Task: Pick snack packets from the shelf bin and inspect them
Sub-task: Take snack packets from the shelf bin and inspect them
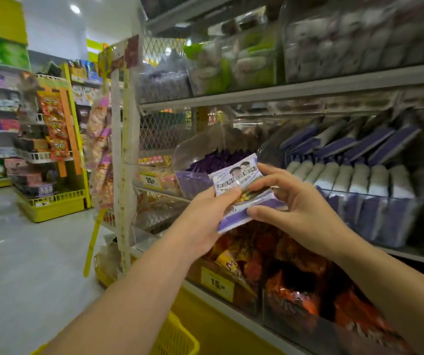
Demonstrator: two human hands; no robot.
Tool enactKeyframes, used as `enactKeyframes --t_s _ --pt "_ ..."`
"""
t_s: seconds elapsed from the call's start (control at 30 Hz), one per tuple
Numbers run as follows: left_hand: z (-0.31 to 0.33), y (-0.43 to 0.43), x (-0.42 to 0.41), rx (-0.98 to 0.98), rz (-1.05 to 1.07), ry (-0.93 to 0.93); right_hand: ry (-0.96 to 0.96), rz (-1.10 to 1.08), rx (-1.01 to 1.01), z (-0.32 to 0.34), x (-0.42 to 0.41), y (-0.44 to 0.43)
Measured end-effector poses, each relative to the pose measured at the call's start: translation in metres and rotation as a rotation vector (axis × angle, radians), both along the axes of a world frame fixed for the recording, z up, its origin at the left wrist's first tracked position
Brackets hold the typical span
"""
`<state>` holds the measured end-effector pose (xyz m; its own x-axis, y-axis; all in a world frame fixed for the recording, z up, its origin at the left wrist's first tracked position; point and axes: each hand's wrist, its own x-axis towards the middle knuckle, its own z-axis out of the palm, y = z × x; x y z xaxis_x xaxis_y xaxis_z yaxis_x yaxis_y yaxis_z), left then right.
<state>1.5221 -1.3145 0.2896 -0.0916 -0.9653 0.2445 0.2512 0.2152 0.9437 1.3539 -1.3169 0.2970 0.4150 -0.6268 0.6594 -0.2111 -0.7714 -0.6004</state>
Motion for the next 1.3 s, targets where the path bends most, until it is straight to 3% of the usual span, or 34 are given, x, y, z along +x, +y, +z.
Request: enactKeyframes --t_s 0.07,0.23,0.43,0.6,0.83,1.17,1.3 --pt "0.015 -0.002 -0.008 -0.035 -0.005 -0.203 -0.034 -0.028 -0.019 0.017 -0.014 0.0" --pt "0.038 -0.025 -0.015 -0.385 0.353 -0.703 0.003 -0.251 -0.051 0.068 -0.053 -0.013" --pt "0.028 -0.056 -0.012 -0.565 0.427 -1.079 0.121 -0.341 0.051 0.099 -0.07 -0.046" --pt "0.019 -0.069 -0.013 -0.581 0.376 -1.085 0.25 -0.397 0.072 0.107 -0.054 -0.079" --pt "0.016 -0.076 -0.007 -0.586 0.35 -1.043 0.65 -0.563 -0.139 0.094 -0.019 -0.112" --pt "0.008 -0.077 -0.006 -0.665 0.356 -1.045 0.664 -0.627 -0.163 0.081 -0.016 -0.125" --pt "0.007 -0.074 -0.007 -0.675 0.344 -1.1 0.814 -0.678 -0.229 0.076 -0.016 -0.127"
